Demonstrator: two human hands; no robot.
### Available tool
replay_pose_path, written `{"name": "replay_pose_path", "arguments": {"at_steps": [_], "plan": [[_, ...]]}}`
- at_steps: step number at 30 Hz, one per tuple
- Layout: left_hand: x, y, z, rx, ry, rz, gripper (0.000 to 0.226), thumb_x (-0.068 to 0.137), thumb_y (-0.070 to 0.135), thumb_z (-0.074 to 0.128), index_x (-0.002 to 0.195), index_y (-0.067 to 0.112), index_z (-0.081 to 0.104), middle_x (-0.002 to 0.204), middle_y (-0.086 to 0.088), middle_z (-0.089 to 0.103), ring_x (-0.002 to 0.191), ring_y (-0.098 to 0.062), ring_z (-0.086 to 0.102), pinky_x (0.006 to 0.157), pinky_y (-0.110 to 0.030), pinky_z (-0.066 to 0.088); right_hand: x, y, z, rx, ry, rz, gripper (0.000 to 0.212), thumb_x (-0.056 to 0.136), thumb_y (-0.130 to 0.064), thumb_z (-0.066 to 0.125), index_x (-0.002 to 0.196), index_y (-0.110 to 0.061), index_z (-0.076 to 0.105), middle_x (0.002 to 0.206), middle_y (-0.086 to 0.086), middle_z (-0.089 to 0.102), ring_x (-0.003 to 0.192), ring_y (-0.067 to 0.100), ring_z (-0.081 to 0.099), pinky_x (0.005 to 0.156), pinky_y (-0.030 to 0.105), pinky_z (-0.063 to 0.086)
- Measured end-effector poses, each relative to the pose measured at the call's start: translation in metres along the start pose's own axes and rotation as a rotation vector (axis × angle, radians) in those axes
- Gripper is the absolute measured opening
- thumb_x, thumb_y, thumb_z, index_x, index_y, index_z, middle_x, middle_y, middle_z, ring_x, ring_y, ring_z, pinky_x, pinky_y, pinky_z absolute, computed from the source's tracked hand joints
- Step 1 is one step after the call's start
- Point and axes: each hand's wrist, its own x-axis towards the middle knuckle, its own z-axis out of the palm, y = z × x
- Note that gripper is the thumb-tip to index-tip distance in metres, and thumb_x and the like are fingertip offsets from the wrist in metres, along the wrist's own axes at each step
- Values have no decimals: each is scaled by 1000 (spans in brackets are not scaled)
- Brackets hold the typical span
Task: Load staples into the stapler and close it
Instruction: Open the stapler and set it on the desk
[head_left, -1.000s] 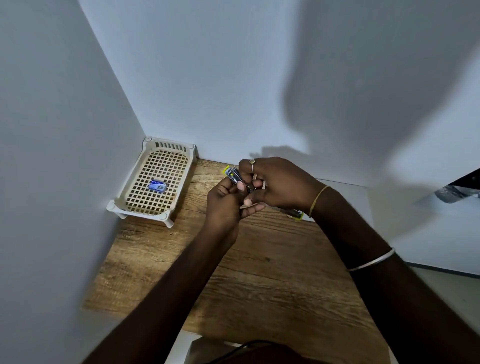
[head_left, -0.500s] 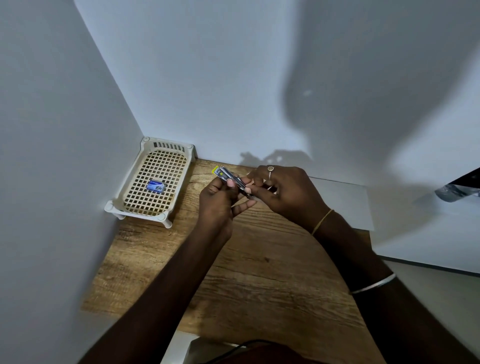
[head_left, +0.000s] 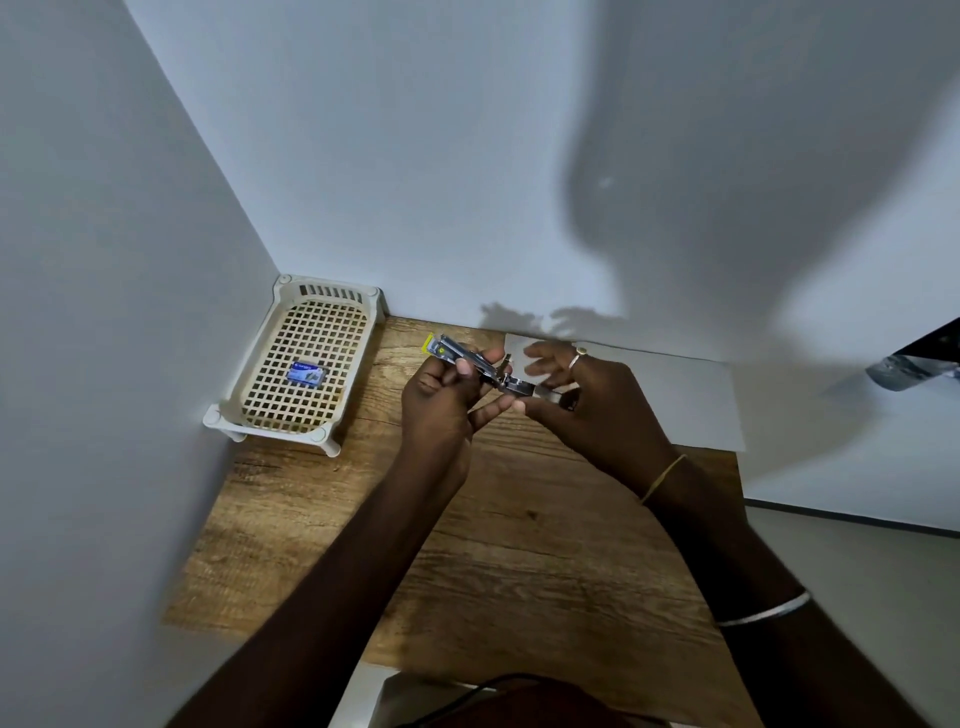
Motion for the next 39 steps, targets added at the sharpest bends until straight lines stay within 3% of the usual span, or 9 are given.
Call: {"name": "replay_pose_path", "arguments": {"at_steps": [3,6,9,14,17,19,25,31,39], "plan": [[-2,-13,-9,4,-65,-7,12,105,11,51,105,8,63,107,-5,80,101,-25,76,75,-40,64,-12,13,5,-57,15,-26,36,78,-26,84,112,-26,74,102,-5,78,88,12,73,81,39,60],[-3,-31,-26,80,-128,-32,14,97,13,62,109,6,67,115,-11,77,112,-29,72,84,-42,63,-21,28,13,-163,-12,26,34,80,-26,81,114,-27,74,101,-2,78,89,15,72,83,30,56],[-3,-46,-51,260,-156,-52,27,81,21,79,103,7,76,107,-16,78,109,-33,73,90,-43,61,-30,46,23,-215,-88,74,29,82,-23,80,111,-26,76,100,-2,77,90,16,69,82,25,50],[1,-67,-89,620,-205,15,25,72,10,91,94,6,79,92,-12,81,86,-20,76,76,-30,60,-53,69,45,-230,-169,104,21,82,-14,78,102,-21,78,96,0,67,84,20,64,71,32,54],[4,-79,-103,902,-264,84,24,69,18,94,90,15,82,84,0,81,80,-14,76,70,-25,56,-65,82,61,-287,-205,104,21,83,-15,75,102,-21,78,95,2,65,85,22,63,68,34,52],[6,-85,-108,1080,-278,134,27,66,25,95,90,21,83,82,7,79,80,-6,73,71,-24,54,-70,89,69,-298,-236,119,20,84,-16,73,103,-22,78,95,1,65,88,21,62,70,35,52],[18,-102,-112,1420,-324,273,31,65,34,93,93,26,83,88,11,61,86,-10,59,68,-25,40,-79,103,89,-334,-245,178,21,88,-21,68,106,-27,77,97,-1,63,94,19,59,67,31,49],[17,-108,-117,1511,-353,357,30,67,32,91,95,22,83,87,6,63,88,-17,56,70,-30,39,-83,109,99,-325,-240,196,20,85,-20,71,104,-23,77,97,1,65,95,21,59,69,34,51],[12,-111,-119,1513,-389,302,29,73,24,87,101,19,82,94,0,67,91,-18,59,72,-27,38,-88,114,106,-276,-248,220,18,82,-20,76,100,-22,77,93,1,65,92,21,58,71,36,51]]}}
